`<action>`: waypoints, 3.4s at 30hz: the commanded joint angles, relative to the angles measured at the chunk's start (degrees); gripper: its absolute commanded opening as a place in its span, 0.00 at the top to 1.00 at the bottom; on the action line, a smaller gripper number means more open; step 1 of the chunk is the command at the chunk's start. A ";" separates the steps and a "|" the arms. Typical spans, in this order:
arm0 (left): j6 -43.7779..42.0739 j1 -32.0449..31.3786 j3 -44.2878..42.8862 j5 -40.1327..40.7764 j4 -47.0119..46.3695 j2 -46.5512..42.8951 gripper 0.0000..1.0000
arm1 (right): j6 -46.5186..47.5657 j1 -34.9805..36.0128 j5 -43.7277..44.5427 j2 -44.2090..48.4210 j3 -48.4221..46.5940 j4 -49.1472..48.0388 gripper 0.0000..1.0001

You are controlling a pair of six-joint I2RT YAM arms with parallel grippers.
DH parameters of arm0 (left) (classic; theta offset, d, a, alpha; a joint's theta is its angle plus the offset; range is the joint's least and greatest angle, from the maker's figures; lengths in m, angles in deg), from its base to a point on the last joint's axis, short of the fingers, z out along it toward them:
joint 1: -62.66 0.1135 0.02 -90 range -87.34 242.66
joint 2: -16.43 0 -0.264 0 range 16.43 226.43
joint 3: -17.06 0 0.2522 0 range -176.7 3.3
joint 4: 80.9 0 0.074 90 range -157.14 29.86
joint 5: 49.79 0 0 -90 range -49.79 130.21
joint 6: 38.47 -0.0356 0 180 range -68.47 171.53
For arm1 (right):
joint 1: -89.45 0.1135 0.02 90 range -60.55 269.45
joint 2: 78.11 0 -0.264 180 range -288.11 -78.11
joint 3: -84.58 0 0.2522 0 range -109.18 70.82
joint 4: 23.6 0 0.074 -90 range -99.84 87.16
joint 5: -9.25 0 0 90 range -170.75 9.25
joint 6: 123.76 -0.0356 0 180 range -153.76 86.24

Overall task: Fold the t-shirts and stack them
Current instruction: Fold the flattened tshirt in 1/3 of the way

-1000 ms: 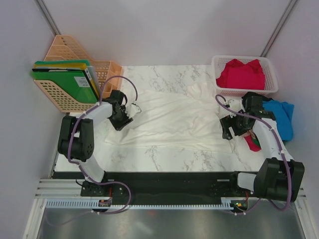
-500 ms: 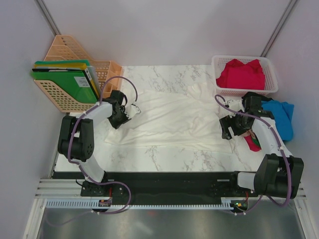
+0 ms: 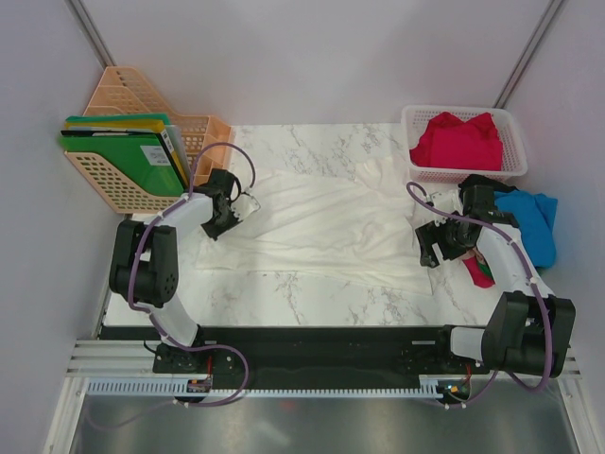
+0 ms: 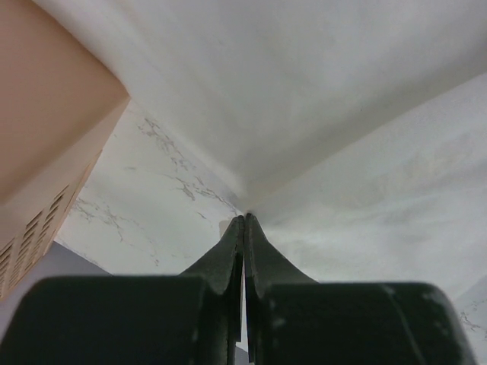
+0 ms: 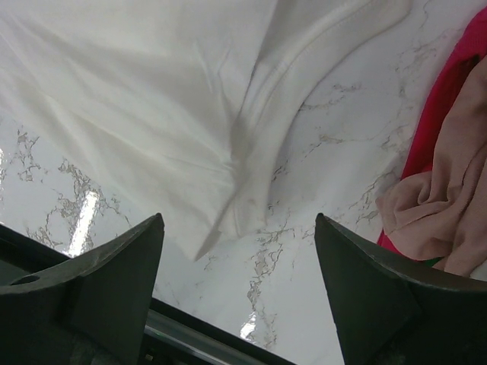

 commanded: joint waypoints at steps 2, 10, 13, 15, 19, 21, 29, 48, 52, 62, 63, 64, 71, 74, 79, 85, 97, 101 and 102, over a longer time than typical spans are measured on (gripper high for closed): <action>2.30 0.41 -1.79 4.28 -2.76 0.16 0.92 | 0.88 -0.10 -0.84 0.54 0.03 -0.53 0.12; 2.30 0.50 -1.36 6.22 -4.08 -0.10 0.18 | 2.20 -0.10 2.32 1.42 0.12 -0.18 0.11; 2.39 0.50 -0.22 5.16 -4.25 -2.99 0.17 | 4.03 -0.19 1.98 3.35 0.73 0.61 0.10; 3.00 0.42 1.45 3.42 -4.25 -6.86 0.17 | 7.55 -0.10 0.75 4.76 0.82 3.15 0.08; 3.53 0.33 5.93 -1.16 -4.34 -11.96 0.16 | 11.86 1.21 2.05 5.47 1.61 6.76 0.04; 3.53 0.24 8.48 -1.17 -4.69 -12.76 0.16 | 13.09 4.02 3.72 4.33 3.18 7.73 0.02; 2.04 -0.73 16.04 -3.45 -4.87 -14.34 0.13 | 12.66 15.72 8.13 1.25 5.57 3.78 0.02; 3.88 -1.17 15.52 -0.64 -5.48 -6.17 0.00 | 19.84 16.34 19.27 -9.57 8.11 2.98 0.73; 4.23 -1.17 15.35 -1.16 -5.75 -5.99 0.00 | 23.11 14.58 23.67 -8.60 8.73 5.09 0.83; 4.23 -1.26 17.19 -0.38 -4.96 -8.71 0.00 | 26.72 10.45 26.76 -10.17 5.04 6.24 0.26; 4.15 -1.26 18.24 -0.11 -4.96 -9.24 0.00 | 26.89 10.18 27.19 -10.35 5.13 6.50 0.25; 3.97 -1.26 18.77 0.15 -4.78 -10.03 0.00 | 27.24 9.57 27.20 -10.35 5.13 7.02 0.25; 3.36 -1.25 24.48 0.86 -2.41 -21.00 0.00 | 28.74 9.13 24.57 -3.26 5.92 11.15 0.24; 3.44 -1.25 25.28 -1.25 0.83 -30.49 0.00 | 29.27 9.13 20.62 2.80 3.81 16.51 0.18; 3.97 -1.26 23.08 -1.87 7.07 -42.71 0.00 | 29.71 9.13 19.81 11.17 -0.40 23.10 0.02; 6.07 -1.17 22.73 0.33 9.64 -47.64 0.00 | 24.81 9.13 15.43 16.19 -5.14 24.62 0.05; 21.72 -1.17 17.72 -16.37 0.06 -41.95 0.00 | -1.39 10.62 4.51 8.92 -2.96 -1.66 0.02; 24.09 -1.26 18.33 -15.14 -5.65 -36.59 0.00 | -6.76 11.59 5.66 2.14 -1.47 -9.13 0.02; 24.27 -1.26 18.16 -15.14 -7.05 -34.49 0.00 | -8.33 12.20 5.84 0.74 -1.55 -11.49 0.02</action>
